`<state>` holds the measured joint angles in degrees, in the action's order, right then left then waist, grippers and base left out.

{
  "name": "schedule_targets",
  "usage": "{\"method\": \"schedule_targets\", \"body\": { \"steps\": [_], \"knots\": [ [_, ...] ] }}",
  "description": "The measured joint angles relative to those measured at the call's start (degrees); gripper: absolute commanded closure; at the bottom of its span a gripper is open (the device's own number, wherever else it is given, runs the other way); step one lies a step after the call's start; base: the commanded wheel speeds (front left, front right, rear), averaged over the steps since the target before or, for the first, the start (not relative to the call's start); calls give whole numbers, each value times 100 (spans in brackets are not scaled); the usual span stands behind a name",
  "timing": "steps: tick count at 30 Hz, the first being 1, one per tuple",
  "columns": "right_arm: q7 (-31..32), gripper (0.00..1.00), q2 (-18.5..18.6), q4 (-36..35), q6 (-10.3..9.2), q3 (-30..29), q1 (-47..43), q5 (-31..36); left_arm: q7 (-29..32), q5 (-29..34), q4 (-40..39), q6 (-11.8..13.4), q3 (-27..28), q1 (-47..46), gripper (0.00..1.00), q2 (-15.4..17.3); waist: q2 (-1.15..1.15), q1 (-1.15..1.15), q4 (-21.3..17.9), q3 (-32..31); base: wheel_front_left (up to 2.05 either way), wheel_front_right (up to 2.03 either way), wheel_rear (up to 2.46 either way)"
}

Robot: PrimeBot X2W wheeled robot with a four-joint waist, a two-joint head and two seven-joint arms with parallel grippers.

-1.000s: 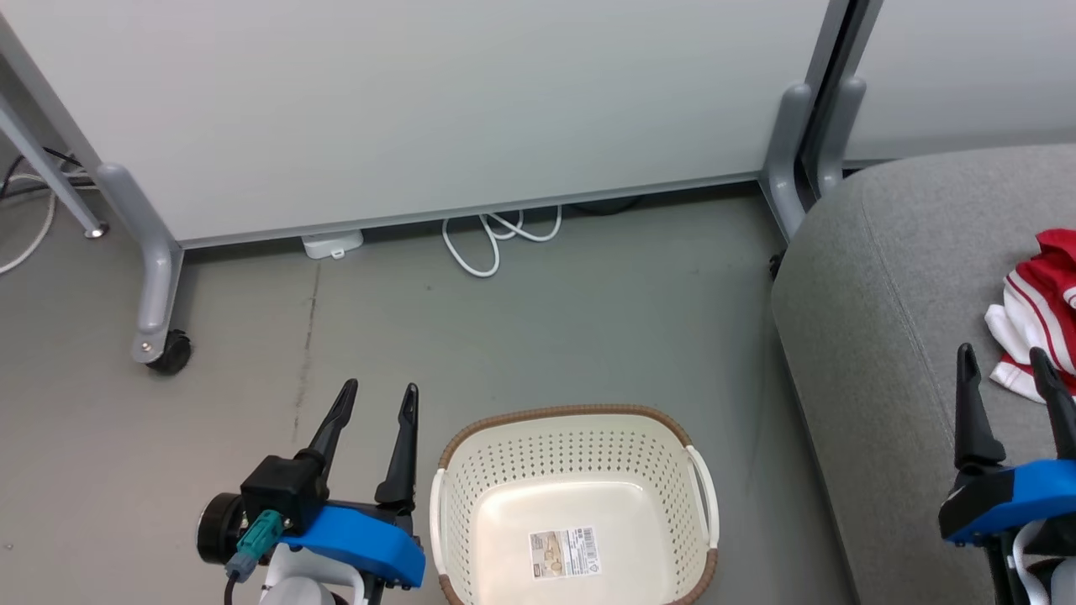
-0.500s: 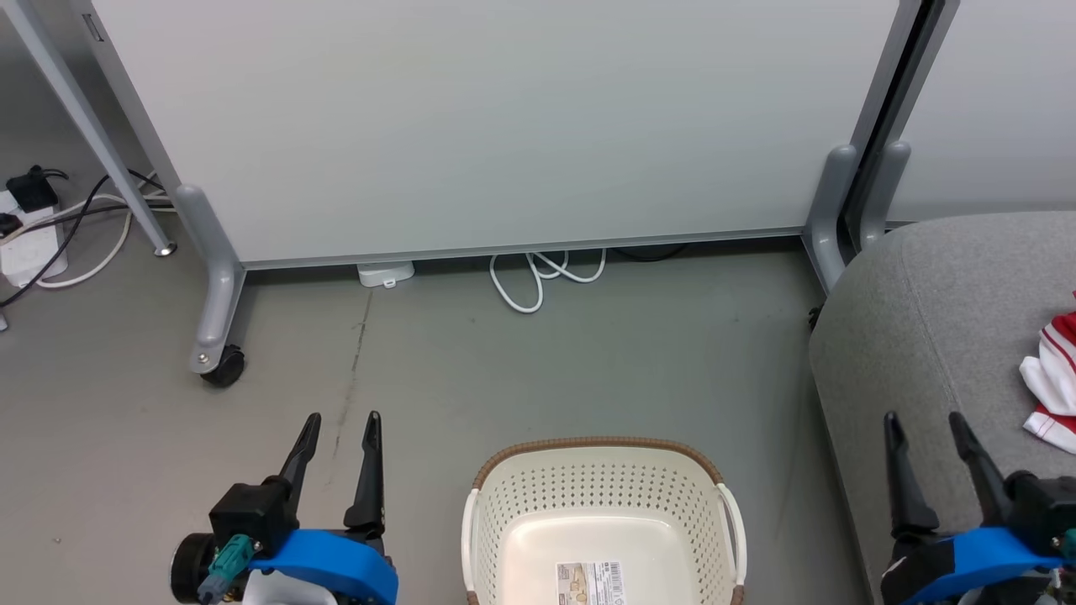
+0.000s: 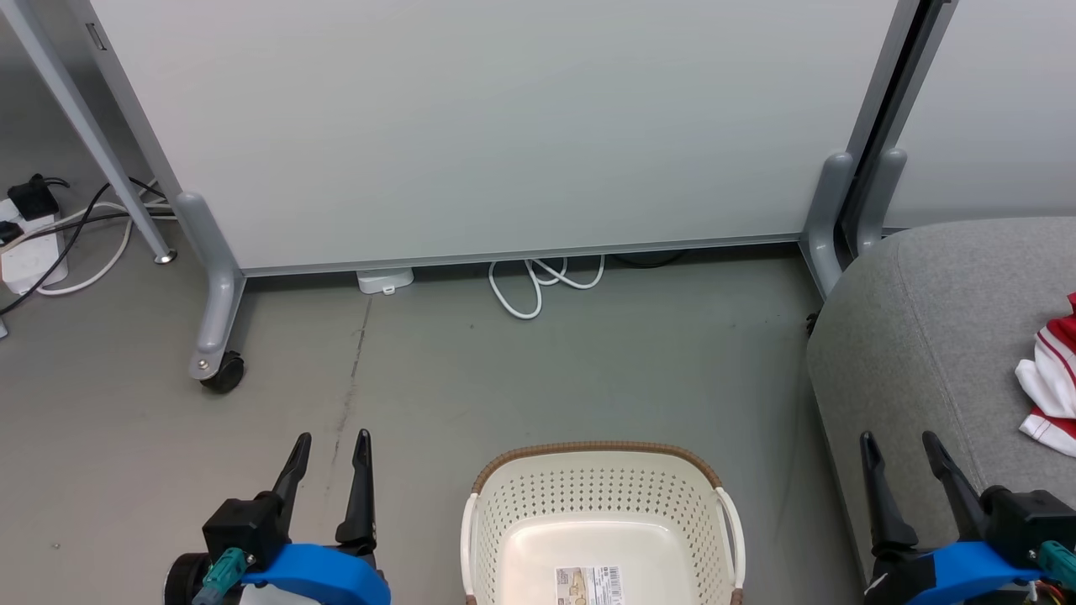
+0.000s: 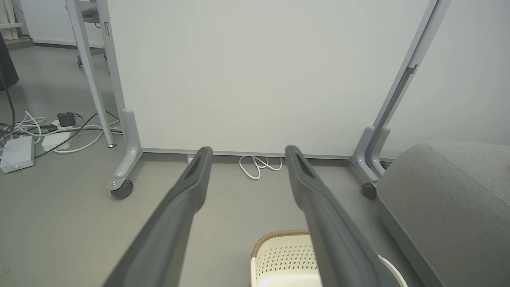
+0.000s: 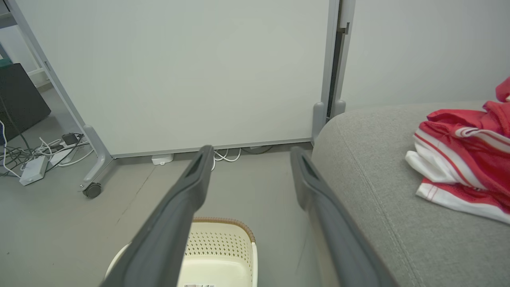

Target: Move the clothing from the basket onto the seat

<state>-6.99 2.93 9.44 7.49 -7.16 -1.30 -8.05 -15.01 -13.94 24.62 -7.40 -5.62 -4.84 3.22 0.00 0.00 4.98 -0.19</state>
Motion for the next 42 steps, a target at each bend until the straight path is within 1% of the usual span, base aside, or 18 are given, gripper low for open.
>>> {"method": "schedule_targets", "body": {
  "steps": [12,13,21,42],
  "knots": [
    [-7,0,0,84,0,108,60,-91,1,-22,13,0,-56,-3,0,14,0,0,-28,45,0,0,0],
    [-7,100,0,92,0,111,62,-104,1,-40,20,0,-64,-4,100,22,0,0,-30,48,0,0,0],
    [41,100,-62,509,-1,113,-56,-142,40,-101,372,1,-68,328,100,-4,0,0,-36,50,0,0,0],
    [390,100,-65,533,-1,104,26,-2305,599,-2117,44,1,258,322,100,-16,0,0,-114,48,0,0,0]
  ]
}}
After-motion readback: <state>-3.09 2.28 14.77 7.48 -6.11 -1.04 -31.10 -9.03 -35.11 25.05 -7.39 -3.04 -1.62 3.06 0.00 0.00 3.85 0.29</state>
